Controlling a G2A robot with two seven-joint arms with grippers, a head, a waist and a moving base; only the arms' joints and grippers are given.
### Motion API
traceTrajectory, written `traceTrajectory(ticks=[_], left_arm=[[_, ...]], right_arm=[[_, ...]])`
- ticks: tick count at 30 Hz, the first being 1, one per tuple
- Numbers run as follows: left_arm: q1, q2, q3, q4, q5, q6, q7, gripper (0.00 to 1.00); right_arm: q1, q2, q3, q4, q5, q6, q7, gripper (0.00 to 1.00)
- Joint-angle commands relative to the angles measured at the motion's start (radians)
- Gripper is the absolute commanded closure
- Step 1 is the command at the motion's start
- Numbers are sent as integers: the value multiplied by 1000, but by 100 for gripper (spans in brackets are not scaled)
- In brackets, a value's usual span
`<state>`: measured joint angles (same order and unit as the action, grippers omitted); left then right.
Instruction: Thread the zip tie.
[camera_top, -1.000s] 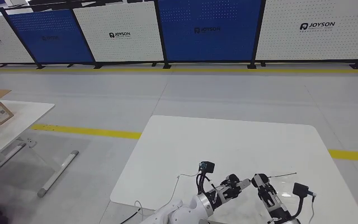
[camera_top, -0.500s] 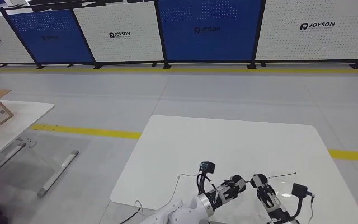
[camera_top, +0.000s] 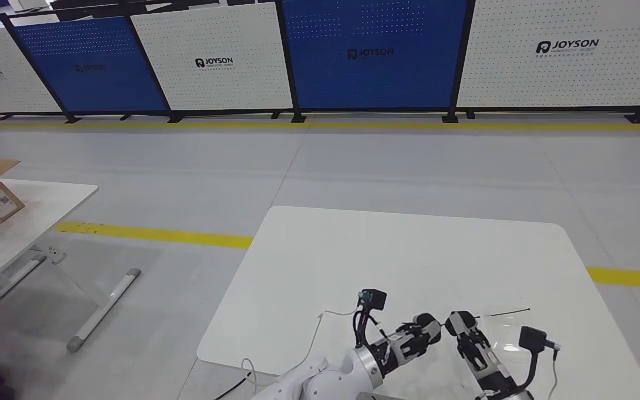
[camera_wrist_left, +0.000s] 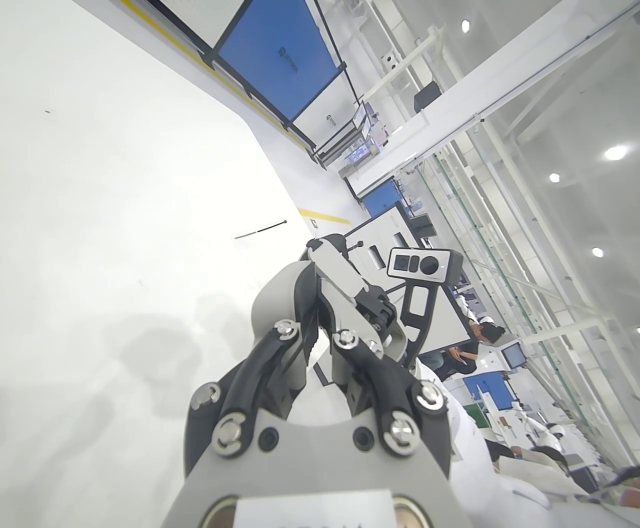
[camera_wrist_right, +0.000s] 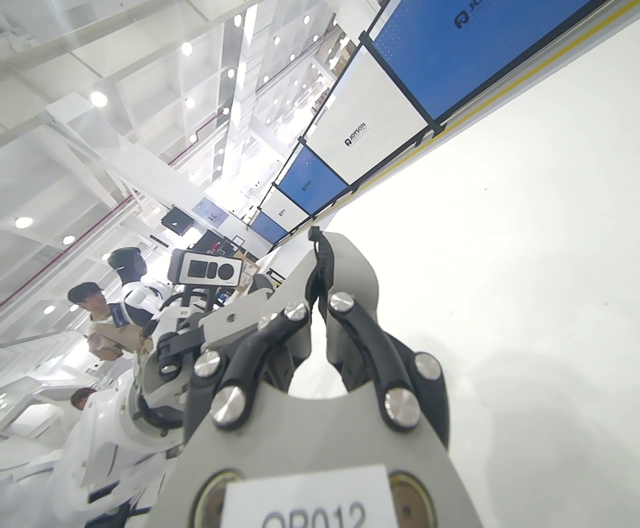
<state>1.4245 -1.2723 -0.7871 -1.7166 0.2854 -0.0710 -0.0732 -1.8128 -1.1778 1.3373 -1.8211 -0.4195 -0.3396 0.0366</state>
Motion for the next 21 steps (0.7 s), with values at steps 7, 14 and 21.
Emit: traceTrajectory(ticks=[7,14,21], left_arm=[[15,5,-22,-14,-5,-8,4,66],[25,8,-31,-25,-2,-9,1,84],[27,9,-32,-27,2,-6,0,100]], right_arm=[[-7,-1,9,-10,-13,17,-13,100],[-10,-3,9,-11,-16,14,-13,100],[-14,-4,13,-16,-17,14,-13,100]])
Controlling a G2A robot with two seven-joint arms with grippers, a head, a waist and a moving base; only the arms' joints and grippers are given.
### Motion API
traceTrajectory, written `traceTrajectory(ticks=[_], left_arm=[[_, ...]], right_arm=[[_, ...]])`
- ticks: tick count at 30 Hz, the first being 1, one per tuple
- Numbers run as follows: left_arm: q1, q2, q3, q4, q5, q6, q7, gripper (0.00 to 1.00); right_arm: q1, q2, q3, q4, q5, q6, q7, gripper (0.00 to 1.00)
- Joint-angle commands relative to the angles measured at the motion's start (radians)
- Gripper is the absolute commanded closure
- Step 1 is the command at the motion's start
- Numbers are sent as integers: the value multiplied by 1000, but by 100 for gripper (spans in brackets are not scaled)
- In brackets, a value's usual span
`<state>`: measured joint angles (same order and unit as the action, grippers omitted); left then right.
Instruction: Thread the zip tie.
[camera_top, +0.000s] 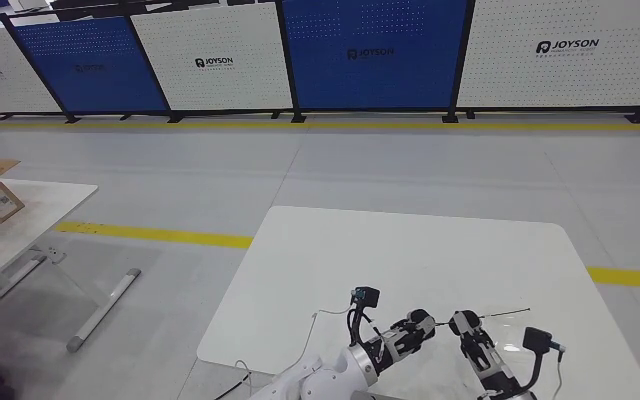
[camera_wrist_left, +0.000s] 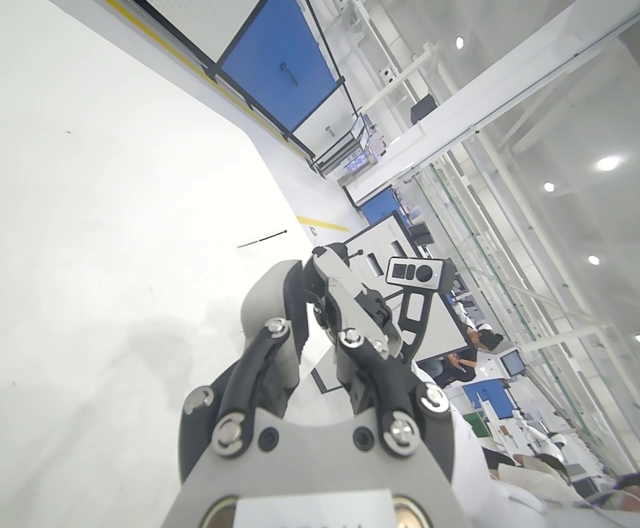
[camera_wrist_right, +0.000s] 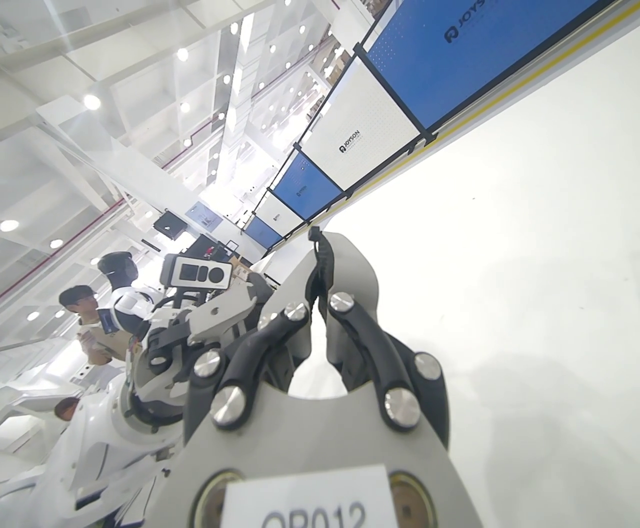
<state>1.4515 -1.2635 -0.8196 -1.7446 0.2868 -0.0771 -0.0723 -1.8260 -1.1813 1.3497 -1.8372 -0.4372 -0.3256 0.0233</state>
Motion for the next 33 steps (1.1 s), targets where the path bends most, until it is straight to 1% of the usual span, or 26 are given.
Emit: traceTrajectory(ticks=[1,9,13,16,18,20,21,22,23,33], left_arm=[[-1,0,2,1,1,1,-2,100],[-10,-3,10,3,3,8,-8,100],[-12,-4,12,4,1,4,-10,100],[-12,-4,12,6,-2,7,-6,100],[-12,-5,12,7,-4,8,-5,100],[-13,-5,12,8,-5,8,-4,100],[-13,-5,12,8,-6,8,-4,100],[-12,-6,13,8,-6,7,-4,100],[-12,-6,13,8,-6,7,-4,100],[-4,-4,9,7,-5,-1,0,100]], right_arm=[[-1,0,1,-1,1,-1,1,100],[-3,-1,3,-6,0,-6,6,100],[-3,-2,3,-7,-4,-4,10,100],[-3,-3,3,-8,14,0,14,100],[-3,-3,5,-9,20,-1,19,83],[-3,-3,6,-9,22,-2,22,79],[-4,-3,7,-9,23,-2,23,81],[-4,-3,7,-9,24,-3,24,95],[-4,-3,7,-9,24,-4,24,100],[-8,-5,5,-10,2,-12,13,100]])
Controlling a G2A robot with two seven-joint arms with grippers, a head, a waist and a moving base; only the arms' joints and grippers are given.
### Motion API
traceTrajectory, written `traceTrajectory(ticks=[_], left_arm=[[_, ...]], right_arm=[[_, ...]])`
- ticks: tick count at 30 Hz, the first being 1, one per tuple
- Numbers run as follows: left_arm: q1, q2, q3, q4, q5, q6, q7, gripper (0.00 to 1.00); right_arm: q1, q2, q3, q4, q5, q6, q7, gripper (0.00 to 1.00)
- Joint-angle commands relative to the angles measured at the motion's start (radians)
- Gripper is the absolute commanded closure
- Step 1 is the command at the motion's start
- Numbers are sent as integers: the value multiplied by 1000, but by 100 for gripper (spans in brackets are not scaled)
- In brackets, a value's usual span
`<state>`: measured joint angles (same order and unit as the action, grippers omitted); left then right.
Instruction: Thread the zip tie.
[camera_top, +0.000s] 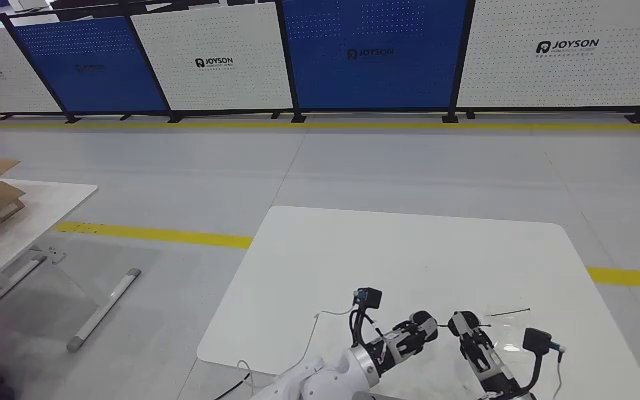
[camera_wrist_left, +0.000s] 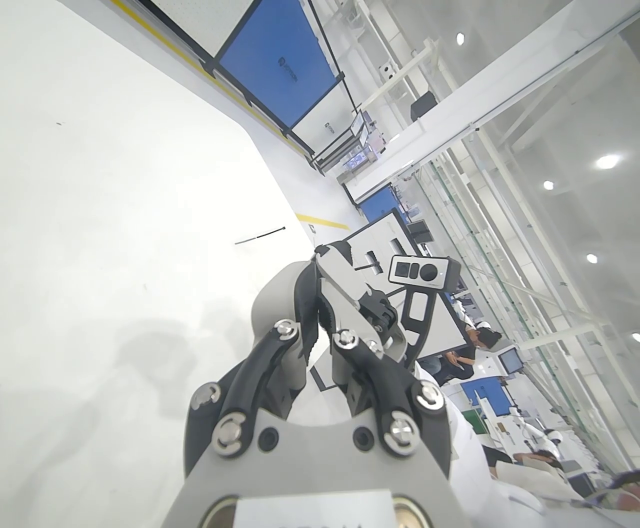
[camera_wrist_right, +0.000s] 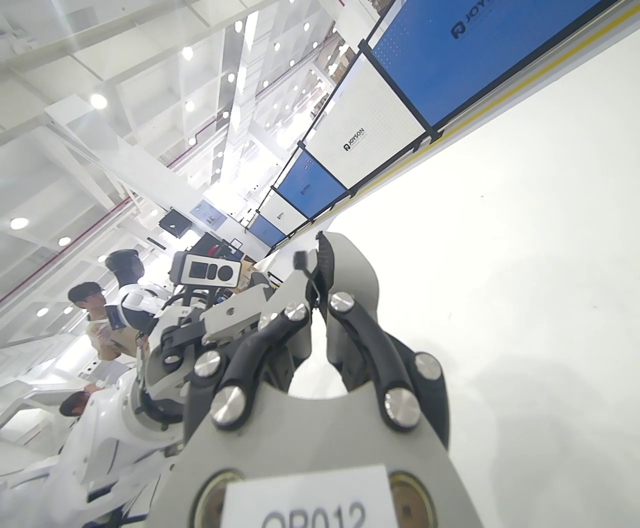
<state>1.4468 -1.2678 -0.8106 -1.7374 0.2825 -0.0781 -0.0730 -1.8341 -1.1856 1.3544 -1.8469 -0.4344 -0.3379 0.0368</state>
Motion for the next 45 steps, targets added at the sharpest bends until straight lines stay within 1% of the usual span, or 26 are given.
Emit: traceTrajectory(ticks=[1,8,12,13,15,16,21,24,32,38,41,42,43,45], left_arm=[[1,0,-1,-1,-1,-1,1,100],[3,0,-3,-3,-2,-2,2,100],[1,-1,-4,-1,-11,8,5,100],[1,-1,-4,0,-13,9,5,100],[0,-2,-4,2,-15,10,6,100],[0,-2,-4,3,-16,10,5,100],[-4,-3,-2,8,-17,15,3,100],[-4,-3,-1,8,-17,17,3,100],[2,-5,-12,8,-40,21,24,100],[5,-6,-16,7,-52,22,35,100],[6,-6,-17,8,-53,21,37,100],[6,-6,-17,8,-54,21,37,100],[6,-7,-17,8,-54,20,37,100],[4,-7,-17,9,-53,20,35,100]], right_arm=[[0,0,0,0,-1,0,-1,100],[-1,-2,-1,1,1,0,-3,100],[0,-2,-1,1,10,3,9,100],[0,-2,0,1,15,5,13,91],[1,-2,1,1,18,5,19,69],[2,-2,2,1,18,3,21,65],[1,-1,2,-2,6,-2,23,63],[0,0,0,-4,3,-2,22,63],[-2,5,-2,-4,-1,-2,20,71],[0,9,-4,-2,0,-2,15,73],[0,10,-4,-2,1,-2,12,77],[1,11,-4,-2,2,-2,11,81],[1,11,-4,-2,3,-2,10,83],[2,13,-5,-1,6,-2,8,84]])
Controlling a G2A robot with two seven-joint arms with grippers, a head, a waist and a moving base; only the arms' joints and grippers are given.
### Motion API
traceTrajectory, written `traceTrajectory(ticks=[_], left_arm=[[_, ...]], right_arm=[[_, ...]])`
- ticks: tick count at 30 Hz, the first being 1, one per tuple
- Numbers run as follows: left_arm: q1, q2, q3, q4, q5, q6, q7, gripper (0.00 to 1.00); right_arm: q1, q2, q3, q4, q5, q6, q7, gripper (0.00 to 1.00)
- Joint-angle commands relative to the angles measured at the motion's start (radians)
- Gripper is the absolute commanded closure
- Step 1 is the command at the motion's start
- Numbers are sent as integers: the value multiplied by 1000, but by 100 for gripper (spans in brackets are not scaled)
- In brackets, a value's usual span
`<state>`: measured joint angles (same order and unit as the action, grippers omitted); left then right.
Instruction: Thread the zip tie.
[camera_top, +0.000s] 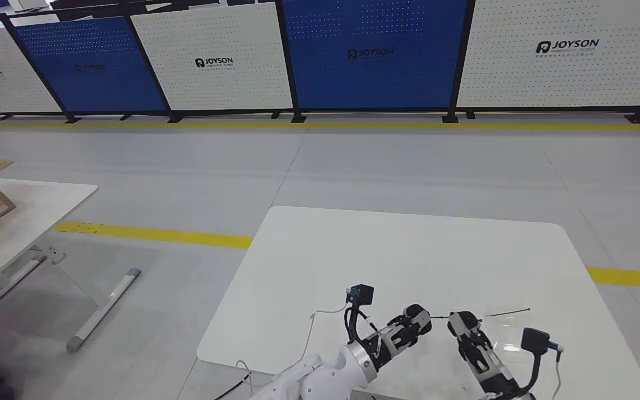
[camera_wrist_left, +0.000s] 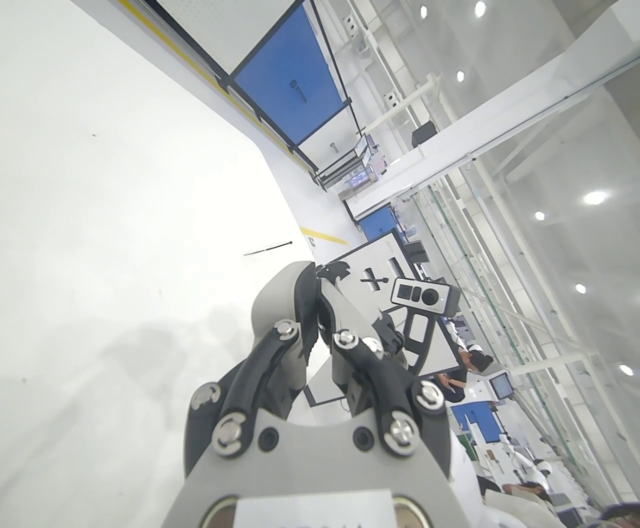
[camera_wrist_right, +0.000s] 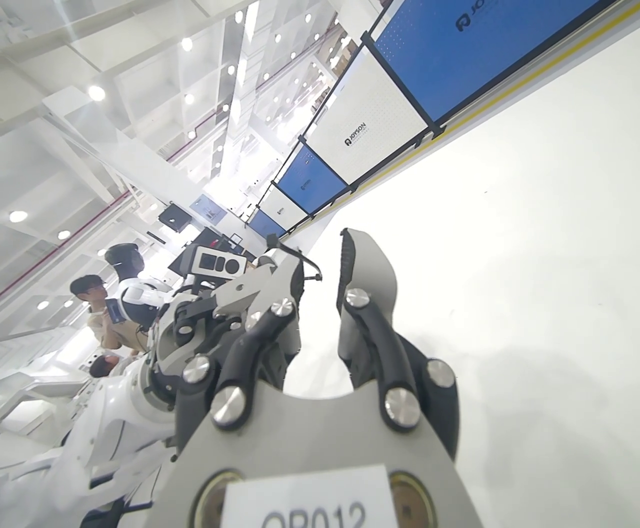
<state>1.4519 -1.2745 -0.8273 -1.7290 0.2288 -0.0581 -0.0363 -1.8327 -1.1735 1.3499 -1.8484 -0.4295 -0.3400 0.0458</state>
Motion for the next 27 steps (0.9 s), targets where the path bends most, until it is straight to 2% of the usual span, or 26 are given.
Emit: traceTrajectory(ticks=[1,2,18,20,22,27], left_arm=[[-1,0,0,2,1,-1,-3,100],[-2,0,0,3,1,-2,-4,100],[-6,-2,1,10,-2,-14,-10,100],[-7,-2,3,11,5,-11,-17,89],[-8,-2,4,11,8,-7,-22,85],[-10,-3,6,13,8,-3,-24,89]], right_arm=[[1,1,0,0,2,0,-1,96],[1,1,0,1,3,0,-2,100],[3,9,-5,1,4,0,-22,100],[3,10,-5,1,0,0,-28,100],[3,11,-6,1,-2,0,-30,100],[4,14,-10,2,-6,0,-34,100]])
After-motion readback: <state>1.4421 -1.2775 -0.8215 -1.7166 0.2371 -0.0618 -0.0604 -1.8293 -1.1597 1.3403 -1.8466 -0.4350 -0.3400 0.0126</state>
